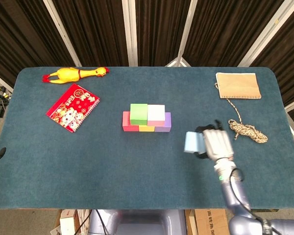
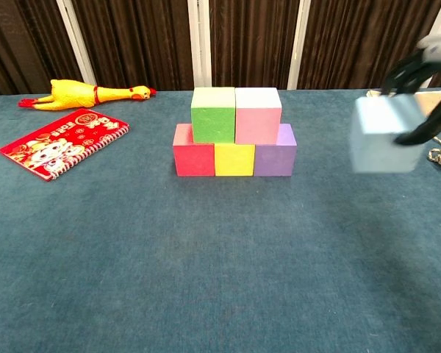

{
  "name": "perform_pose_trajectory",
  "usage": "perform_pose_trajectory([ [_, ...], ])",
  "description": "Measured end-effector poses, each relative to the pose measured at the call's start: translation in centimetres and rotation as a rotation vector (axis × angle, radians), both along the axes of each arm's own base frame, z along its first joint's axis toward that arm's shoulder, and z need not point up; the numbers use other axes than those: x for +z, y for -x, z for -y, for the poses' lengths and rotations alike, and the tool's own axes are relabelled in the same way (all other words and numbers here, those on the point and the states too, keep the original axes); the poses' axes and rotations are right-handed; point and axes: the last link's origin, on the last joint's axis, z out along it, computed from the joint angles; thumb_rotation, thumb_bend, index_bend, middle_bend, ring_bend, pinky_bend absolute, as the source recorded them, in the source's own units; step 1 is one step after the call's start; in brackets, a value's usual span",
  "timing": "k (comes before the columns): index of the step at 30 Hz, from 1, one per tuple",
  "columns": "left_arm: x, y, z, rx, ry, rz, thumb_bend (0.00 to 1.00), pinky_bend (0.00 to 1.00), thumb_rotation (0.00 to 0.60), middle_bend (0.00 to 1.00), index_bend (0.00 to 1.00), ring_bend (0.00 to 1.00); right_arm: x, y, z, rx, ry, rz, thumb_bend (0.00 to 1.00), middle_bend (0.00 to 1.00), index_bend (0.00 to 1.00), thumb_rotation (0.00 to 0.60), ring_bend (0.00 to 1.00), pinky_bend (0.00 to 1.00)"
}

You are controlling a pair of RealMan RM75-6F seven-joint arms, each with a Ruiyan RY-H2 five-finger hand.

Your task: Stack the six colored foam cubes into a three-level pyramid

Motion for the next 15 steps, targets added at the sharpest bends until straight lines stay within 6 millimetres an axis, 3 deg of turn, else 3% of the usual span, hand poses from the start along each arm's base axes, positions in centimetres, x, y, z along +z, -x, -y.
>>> perform_pose_trajectory([
  [4, 0.1, 0.0, 0.0, 0.003, -0.006, 0.002, 0.27, 0.0, 0.6, 0.11, 0.1, 0.0, 4.2, 0.9, 0.9, -0.055, 0.089, -0.069, 0.37, 0.43, 0.48, 0.6, 0.23, 0.0],
  [8, 0.1, 0.1, 0.0, 0.005, -0.01, -0.005, 0.27, 0.0, 0.6, 0.11, 0.1, 0.0, 6.6, 0.1, 1.9, -0.066, 0.155, -0.057, 0.37, 0.43, 0.49, 0.6, 0.23, 0.0],
  [15, 0.1, 0.6, -0.5, 0.013, -0.041, -0.052, 0.27, 0.0, 0.6, 0.11, 0.09, 0.0, 6.7, -3.2, 4.3, -0.023, 0.082, 0.039, 0.37, 0.44, 0.49, 0.6, 0.23, 0.0],
])
